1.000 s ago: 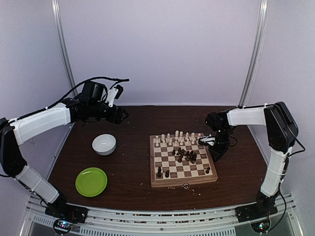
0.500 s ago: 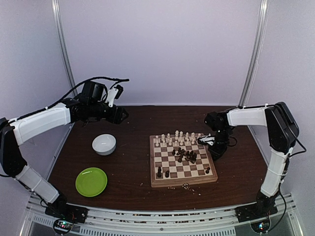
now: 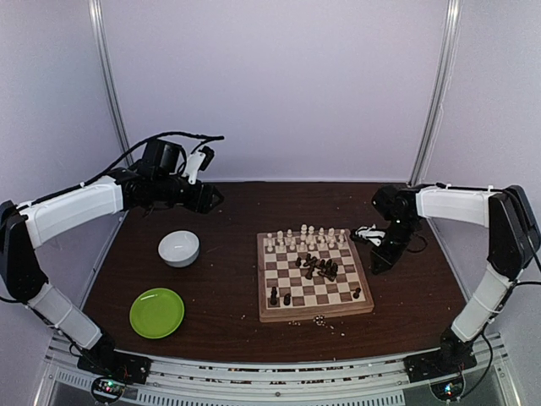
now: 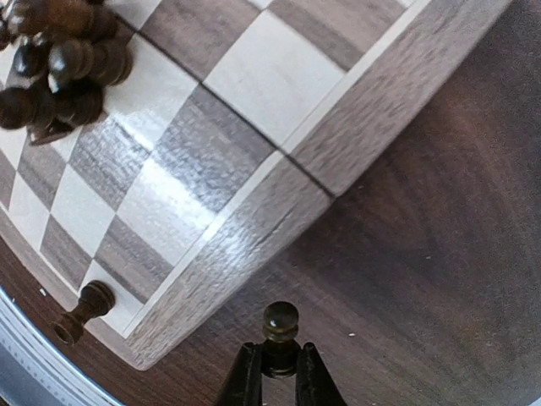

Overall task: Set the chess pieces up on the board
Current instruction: Pick up the pawn from the center of the board, then pass from the right arm to the left

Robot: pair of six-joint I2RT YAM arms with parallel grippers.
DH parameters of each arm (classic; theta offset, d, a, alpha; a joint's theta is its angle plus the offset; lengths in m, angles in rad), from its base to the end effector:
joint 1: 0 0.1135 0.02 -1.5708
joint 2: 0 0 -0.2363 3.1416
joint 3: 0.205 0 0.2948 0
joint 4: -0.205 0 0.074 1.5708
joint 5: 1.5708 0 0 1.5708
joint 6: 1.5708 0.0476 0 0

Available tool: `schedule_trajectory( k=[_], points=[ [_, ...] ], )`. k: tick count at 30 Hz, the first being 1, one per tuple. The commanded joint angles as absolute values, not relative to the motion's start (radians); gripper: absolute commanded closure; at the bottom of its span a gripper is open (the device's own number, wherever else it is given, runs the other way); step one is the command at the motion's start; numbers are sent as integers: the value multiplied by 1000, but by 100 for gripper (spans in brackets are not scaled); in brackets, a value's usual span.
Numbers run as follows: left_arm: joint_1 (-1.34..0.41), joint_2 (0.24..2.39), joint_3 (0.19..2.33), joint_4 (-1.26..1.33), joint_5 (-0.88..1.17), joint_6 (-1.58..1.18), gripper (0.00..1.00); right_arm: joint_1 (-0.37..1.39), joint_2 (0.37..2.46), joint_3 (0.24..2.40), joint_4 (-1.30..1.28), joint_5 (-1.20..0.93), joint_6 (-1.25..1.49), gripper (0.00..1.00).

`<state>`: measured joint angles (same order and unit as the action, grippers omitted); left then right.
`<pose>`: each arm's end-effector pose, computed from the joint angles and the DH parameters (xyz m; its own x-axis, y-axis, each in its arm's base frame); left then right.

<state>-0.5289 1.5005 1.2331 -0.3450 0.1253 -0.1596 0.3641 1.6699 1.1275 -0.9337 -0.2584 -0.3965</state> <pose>0.3396 -0.2054 0.2611 -0.5836 0.1584 -0.7965 0.5026 0.8409 -0.2010 0.3068 0.1299 0.1316 -0.7164 -0.6726 -0.1855 -0.6977 0.6885 0.1981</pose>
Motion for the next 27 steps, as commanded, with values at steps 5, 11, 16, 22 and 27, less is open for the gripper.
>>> schedule_trajectory(
  k=[5,11,16,22,27],
  points=[
    [-537,1556,1286,-318,392,-152,39,368,1557,1126,-972,-522,-455,88],
    [-651,1595,1306,-321,497,-130,39,408,1549,1180,-963,-595,-484,87],
    [-725,1675,1348,-293,619,-241,40,469,1553,1226,-937,-651,-488,87],
    [-772,1800,1348,-58,758,-574,43,511,1614,1316,-920,-700,-460,86],
    [-803,1886,1340,143,812,-802,44,538,1623,1332,-916,-702,-457,86]
  ],
)
